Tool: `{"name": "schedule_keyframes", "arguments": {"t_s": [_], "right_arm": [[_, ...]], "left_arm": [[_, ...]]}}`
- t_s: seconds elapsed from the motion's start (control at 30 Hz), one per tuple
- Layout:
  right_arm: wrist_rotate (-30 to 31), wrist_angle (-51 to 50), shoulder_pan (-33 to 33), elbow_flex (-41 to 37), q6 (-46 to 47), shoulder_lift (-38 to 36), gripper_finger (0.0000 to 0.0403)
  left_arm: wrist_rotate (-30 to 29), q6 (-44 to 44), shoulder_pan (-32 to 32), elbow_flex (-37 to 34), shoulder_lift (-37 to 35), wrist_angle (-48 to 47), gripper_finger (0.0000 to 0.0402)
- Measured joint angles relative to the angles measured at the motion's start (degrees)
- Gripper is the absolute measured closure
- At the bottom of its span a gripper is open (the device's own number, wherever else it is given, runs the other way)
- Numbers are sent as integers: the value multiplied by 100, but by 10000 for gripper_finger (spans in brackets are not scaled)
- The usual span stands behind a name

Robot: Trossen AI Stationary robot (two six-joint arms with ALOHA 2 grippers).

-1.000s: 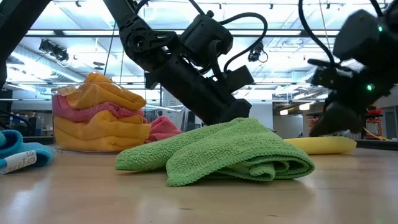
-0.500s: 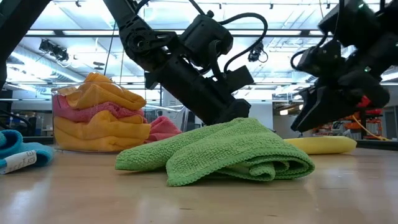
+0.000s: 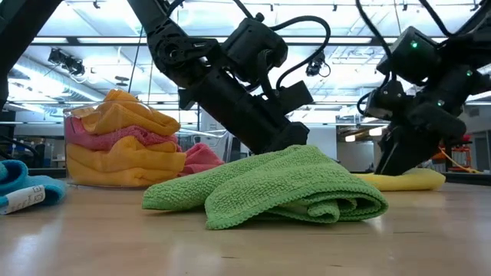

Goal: Fold microfiber towels
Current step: Fold the yellow microfiber towel

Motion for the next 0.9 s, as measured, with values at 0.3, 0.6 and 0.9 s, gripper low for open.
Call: {"name": "schedule_keyframes", "arguments": {"t_s": [0.3,0.6,0.9], "right_arm": [[-103,-1932,278,707,697,-163,196],[218,-3955,276,1591,790,-257,197],[464,-3333,276,1085,909,-157,197]], "left_arm": [[2,-1,-2,4,0,-55,219],[7,-7,-9,-2,-4,-126,219],[9,-94,-8,-2,-4,-142,224]]}}
